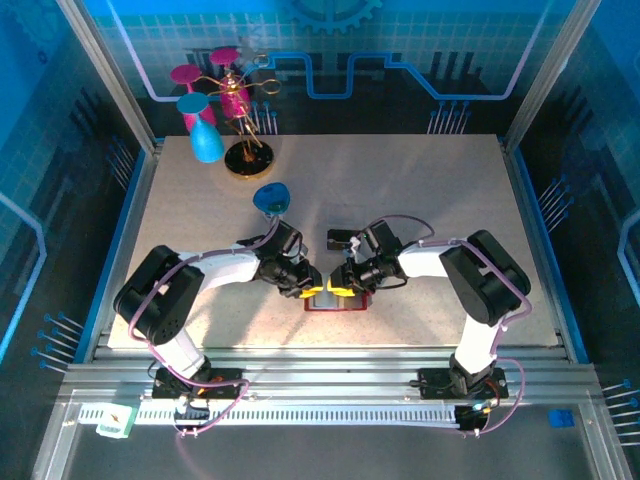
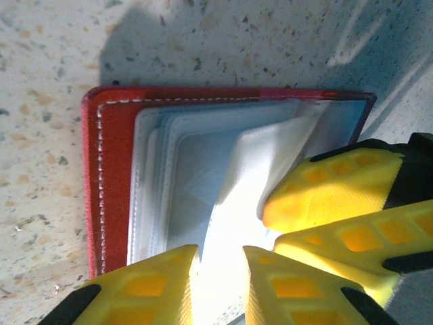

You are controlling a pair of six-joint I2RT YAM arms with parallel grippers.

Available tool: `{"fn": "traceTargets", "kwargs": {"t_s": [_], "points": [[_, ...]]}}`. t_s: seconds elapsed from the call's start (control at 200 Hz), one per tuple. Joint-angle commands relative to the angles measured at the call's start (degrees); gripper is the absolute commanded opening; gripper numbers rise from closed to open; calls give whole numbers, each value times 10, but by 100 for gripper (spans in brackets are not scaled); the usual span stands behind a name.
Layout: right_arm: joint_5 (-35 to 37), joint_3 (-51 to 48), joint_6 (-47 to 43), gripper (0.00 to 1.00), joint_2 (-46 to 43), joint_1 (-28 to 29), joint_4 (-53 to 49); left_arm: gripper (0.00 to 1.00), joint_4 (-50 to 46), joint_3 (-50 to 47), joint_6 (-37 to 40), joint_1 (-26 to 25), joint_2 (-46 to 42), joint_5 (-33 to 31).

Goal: Take the credit cards out of the card holder

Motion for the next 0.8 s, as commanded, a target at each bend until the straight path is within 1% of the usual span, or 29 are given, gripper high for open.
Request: {"fn": "traceTargets", "kwargs": {"t_s": [0.0, 0.175, 0.255, 0.345, 0.43, 0.555, 0.795], "points": [[10, -8, 9, 29, -38, -8, -7, 24, 25, 1, -14, -4, 0, 23], [33, -10, 22, 28, -82, -14, -11, 24, 32, 4, -19, -5, 4, 23], [59, -8, 16, 28, -105, -17, -41, 24, 31, 9, -19, -4, 6, 23], [96, 3, -5, 29, -127, -25, -102, 25, 28, 17, -18, -5, 6, 24], [116, 6, -20, 29, -145, -38, -139, 29, 27, 25, -17, -5, 7, 26], [129, -2, -27, 29, -170, -60, -160, 36, 28, 38, -16, -5, 14, 31], [143, -11, -42, 29, -207, -85, -186, 40, 25, 75, -12, -20, 34, 45]]}}
